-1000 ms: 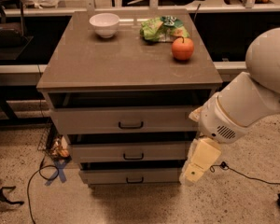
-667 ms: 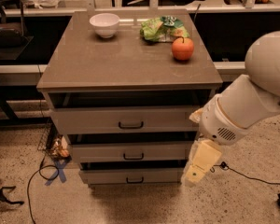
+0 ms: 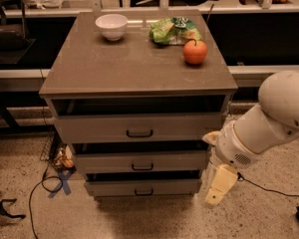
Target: Open middle drawer
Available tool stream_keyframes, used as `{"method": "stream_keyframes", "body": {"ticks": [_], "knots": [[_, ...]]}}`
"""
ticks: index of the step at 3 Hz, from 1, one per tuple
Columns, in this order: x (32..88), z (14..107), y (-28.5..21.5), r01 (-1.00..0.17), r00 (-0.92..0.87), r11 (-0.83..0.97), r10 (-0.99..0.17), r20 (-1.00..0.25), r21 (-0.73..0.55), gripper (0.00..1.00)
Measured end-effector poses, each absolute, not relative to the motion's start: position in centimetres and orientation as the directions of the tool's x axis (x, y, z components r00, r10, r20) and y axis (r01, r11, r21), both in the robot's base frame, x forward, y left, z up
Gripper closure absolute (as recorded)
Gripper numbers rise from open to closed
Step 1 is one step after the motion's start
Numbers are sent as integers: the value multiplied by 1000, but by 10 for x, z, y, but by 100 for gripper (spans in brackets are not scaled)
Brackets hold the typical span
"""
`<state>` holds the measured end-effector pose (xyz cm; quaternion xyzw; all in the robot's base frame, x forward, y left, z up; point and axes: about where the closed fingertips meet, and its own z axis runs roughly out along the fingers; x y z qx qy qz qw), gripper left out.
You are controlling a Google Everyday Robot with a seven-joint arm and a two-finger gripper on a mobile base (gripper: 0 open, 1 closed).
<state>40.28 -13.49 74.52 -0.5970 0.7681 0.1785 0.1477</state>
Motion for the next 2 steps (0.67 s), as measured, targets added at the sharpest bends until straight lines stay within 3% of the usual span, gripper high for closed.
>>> {"method": "stream_keyframes", "body": {"ticks": [2], "knots": [[404, 742, -134, -980, -199, 182, -873, -446, 81, 0]]}}
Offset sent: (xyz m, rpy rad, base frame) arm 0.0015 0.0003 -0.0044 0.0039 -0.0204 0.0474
